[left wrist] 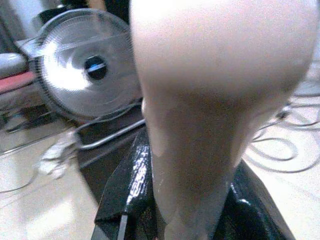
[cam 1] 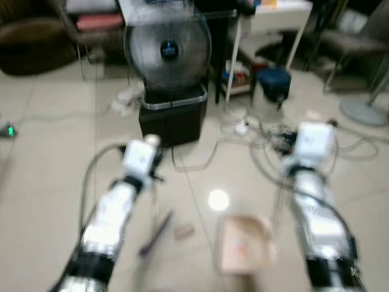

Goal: Sweep floor

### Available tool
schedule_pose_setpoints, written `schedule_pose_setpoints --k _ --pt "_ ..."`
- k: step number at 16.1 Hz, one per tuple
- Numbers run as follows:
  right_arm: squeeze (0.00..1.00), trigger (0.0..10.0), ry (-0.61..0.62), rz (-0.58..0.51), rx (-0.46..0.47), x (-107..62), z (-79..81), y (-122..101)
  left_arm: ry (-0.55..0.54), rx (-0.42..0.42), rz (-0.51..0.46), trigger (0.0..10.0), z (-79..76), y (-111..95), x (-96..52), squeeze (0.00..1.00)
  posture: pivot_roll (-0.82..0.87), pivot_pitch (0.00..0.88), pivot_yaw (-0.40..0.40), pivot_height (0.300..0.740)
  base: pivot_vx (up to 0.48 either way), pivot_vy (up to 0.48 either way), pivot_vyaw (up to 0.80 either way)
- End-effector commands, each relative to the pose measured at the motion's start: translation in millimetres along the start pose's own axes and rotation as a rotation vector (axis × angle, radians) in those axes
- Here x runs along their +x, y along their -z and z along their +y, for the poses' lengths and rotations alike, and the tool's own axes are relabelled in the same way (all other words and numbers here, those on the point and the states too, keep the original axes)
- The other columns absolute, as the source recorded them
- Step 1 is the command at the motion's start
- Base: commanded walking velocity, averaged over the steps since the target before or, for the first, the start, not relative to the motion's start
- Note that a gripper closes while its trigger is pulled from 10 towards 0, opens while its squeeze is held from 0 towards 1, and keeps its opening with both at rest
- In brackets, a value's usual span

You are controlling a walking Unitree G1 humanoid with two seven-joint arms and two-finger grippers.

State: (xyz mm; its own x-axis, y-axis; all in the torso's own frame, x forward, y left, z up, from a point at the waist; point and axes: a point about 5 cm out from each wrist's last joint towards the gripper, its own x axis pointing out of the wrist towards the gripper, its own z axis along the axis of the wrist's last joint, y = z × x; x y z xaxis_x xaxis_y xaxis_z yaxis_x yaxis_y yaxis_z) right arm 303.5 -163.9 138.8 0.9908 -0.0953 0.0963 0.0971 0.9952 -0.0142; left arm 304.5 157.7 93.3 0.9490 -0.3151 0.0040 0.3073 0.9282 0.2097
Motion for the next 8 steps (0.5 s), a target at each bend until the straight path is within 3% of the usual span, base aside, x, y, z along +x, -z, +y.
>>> schedule_pose_setpoints --k 1,8 --pt "0.00 10.0 0.041 -0.026 0.001 0.6 -13.0 -4.6 0.013 0.026 -0.039 10.0 -3.2 -9.9 6.0 0.00 -0.07 0.026 0.036 0.740 0.390 0.000 0.00" --pt "0.00 10.0 0.044 -0.020 0.009 -0.3 -12.3 -1.3 0.015 0.031 -0.042 10.0 -2.2 -10.0 7.0 0.00 -0.06 0.014 0.040 0.740 0.392 0.000 0.00"
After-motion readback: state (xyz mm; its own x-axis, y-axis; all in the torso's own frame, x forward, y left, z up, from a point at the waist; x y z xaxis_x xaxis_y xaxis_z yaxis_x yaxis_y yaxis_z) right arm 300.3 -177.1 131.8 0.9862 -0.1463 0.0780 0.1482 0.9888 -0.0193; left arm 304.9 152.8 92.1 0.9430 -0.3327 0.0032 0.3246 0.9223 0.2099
